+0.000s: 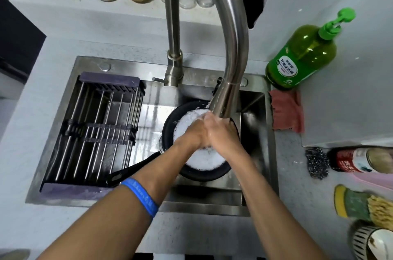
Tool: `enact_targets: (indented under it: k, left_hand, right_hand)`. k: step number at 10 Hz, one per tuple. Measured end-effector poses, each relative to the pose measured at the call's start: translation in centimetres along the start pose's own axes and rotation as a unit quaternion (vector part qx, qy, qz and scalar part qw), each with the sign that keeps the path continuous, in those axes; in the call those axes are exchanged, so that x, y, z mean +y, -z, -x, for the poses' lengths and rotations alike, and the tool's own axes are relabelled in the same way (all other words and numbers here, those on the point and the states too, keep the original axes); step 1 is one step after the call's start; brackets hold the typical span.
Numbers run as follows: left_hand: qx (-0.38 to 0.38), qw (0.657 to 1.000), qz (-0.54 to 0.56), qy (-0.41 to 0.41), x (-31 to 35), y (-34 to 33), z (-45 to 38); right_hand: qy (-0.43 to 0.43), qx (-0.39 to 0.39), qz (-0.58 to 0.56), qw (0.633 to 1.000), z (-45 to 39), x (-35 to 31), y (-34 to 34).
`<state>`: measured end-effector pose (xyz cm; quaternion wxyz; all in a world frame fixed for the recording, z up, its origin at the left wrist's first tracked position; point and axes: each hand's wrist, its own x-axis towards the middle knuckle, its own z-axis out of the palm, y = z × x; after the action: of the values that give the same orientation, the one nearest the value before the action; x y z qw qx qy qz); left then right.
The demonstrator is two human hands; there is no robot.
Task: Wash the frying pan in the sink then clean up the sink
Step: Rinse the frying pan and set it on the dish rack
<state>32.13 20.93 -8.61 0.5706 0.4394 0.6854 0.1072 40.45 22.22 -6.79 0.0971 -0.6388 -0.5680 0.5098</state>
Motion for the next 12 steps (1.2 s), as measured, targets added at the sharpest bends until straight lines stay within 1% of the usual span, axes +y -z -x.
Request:
enact_targets:
  k: [1, 2, 3, 4, 5, 6, 7, 8, 9, 10, 11, 12]
  left_hand:
    - [0.011, 0.997, -0.073, 0.024, 0.8, 0.0, 0.3]
    - [0.002, 0.980, -0.200, -0.004, 2.6, 1.3, 1.5]
    - [-0.030, 0.958, -0.285, -0.030, 2.5, 1.6, 1.1]
    - [0.126, 0.980, -0.140, -0.071, 2.4, 0.4, 0.4]
    - [0.075, 0.937, 0.342, -0.018, 1.0, -0.9, -0.5]
    - [0.223, 0.962, 0.157, 0.020, 0.3, -0.7, -0.7]
    - [0.314, 0.947, -0.039, -0.046, -1.3, 0.1, -0.6]
    - [0.262, 0.940, -0.154, -0.158, -2.7, 1.1, 1.1]
    - [0.214, 0.935, -0.253, -0.124, -6.9, 1.6, 1.2]
    - [0.150, 0.918, -0.364, 0.052, -13.7, 1.3, 2.8]
    - [0.116, 0.892, -0.423, 0.109, -16.9, 0.9, 3.3]
    - [0.146, 0.878, -0.445, 0.102, -18.8, 0.7, 1.5]
  right_hand:
    - [0.005, -0.058, 0.043, 0.997, -0.2, 0.1, 0.2]
    - [0.014, -0.057, 0.008, 0.998, -0.2, 0.1, 0.3]
    - [0.096, -0.034, -0.034, 0.994, 0.0, 0.4, 0.1]
    - [0.028, 0.108, -0.314, 0.943, 0.0, -0.8, -0.5]
    - [-0.004, 0.112, -0.406, 0.907, -1.0, -0.9, -2.0]
    - [-0.076, 0.038, -0.518, 0.851, -0.7, -1.8, -3.9]
    - [-0.129, 0.017, -0.596, 0.792, -1.0, -1.2, -3.9]
    - [-0.195, 0.018, -0.632, 0.750, -0.8, 1.8, -2.9]
    - [-0.241, 0.045, -0.488, 0.837, 0.0, 4.9, -3.1]
    - [-0.323, 0.154, -0.183, 0.916, 0.1, 14.0, -4.7]
    - [-0.396, 0.124, -0.200, 0.888, -0.2, 18.0, -5.9]
    - [-0.419, 0.073, -0.337, 0.840, -2.0, 18.7, -7.0]
